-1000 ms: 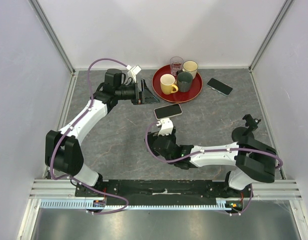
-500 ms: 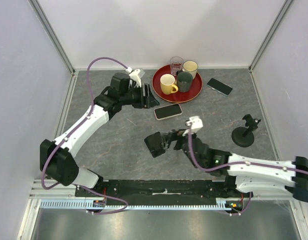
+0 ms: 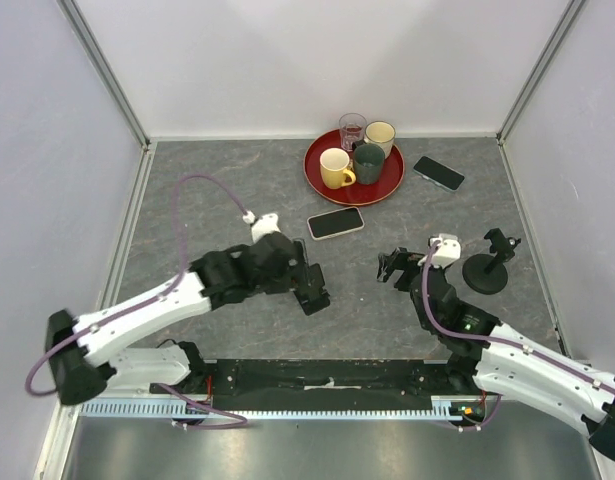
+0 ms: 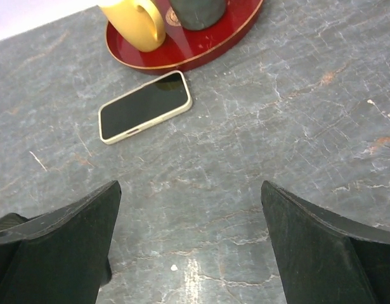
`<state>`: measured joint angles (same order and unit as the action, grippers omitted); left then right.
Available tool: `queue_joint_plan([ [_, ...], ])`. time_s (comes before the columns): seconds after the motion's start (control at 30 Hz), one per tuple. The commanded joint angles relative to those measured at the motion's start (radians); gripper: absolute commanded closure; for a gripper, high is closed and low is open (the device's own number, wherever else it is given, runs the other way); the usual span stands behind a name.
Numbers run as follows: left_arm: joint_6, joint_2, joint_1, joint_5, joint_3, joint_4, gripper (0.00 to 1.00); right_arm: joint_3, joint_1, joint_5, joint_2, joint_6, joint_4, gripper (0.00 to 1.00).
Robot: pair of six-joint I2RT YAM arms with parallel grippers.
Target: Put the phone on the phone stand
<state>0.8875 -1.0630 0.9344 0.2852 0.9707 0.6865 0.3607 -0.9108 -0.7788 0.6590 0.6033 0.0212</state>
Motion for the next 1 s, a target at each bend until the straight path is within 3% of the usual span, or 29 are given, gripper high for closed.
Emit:
queue_joint_plan([
  [0.0, 0.427, -0.179, 0.115, 0.239, 0.094, 0.256, 0.03, -0.011, 0.044, 0.088, 0.045, -0.016, 0.032, 0.02],
  [0.07, 0.525, -0.292, 0.125, 0.229, 0.157, 0.387, 0.01, -0.017, 0.067, 0.124, 0.069, -0.016, 0.029, 0.02],
  [0.27, 0.7, -0.394, 0.213, 0.296, 0.224, 0.41, 0.0, -0.066, 0.09, 0.167, 0.064, -0.011, -0.007, 0.02],
  [0.97, 0.751, -0.604, 0.213, 0.408, 0.372, 0.404, 0.0, -0.115, 0.092, 0.151, 0.008, -0.005, -0.069, 0.02],
])
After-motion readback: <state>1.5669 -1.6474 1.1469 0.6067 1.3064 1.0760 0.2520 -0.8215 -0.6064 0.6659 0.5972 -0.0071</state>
